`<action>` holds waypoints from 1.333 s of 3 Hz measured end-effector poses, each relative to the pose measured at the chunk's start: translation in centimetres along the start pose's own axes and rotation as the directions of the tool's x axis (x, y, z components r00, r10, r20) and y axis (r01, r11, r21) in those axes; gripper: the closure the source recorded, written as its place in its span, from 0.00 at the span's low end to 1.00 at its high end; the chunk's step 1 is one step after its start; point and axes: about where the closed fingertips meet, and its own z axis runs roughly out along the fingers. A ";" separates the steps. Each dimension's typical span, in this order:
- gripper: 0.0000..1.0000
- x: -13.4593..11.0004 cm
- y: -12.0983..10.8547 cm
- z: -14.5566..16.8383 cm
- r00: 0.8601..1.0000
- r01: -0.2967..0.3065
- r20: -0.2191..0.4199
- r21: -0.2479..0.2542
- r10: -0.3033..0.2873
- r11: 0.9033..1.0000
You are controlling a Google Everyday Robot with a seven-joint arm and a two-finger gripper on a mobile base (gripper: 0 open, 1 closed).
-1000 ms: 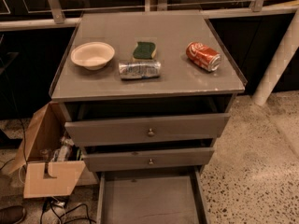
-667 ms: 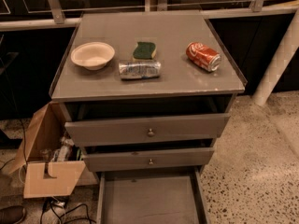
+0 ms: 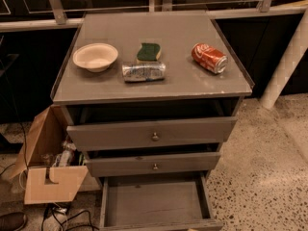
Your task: Close bottom drawer
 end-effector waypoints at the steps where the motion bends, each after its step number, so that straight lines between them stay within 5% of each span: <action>1: 1.00 0.0 0.1 0.1 1.000 0.000 0.000 -0.002 0.000 1.000; 4: 1.00 -1.8 1.8 3.5 0.998 -0.005 0.067 -0.026 0.007 1.000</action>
Offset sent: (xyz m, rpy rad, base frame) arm 0.0542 0.0356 0.0117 0.0988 -0.0586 -0.0794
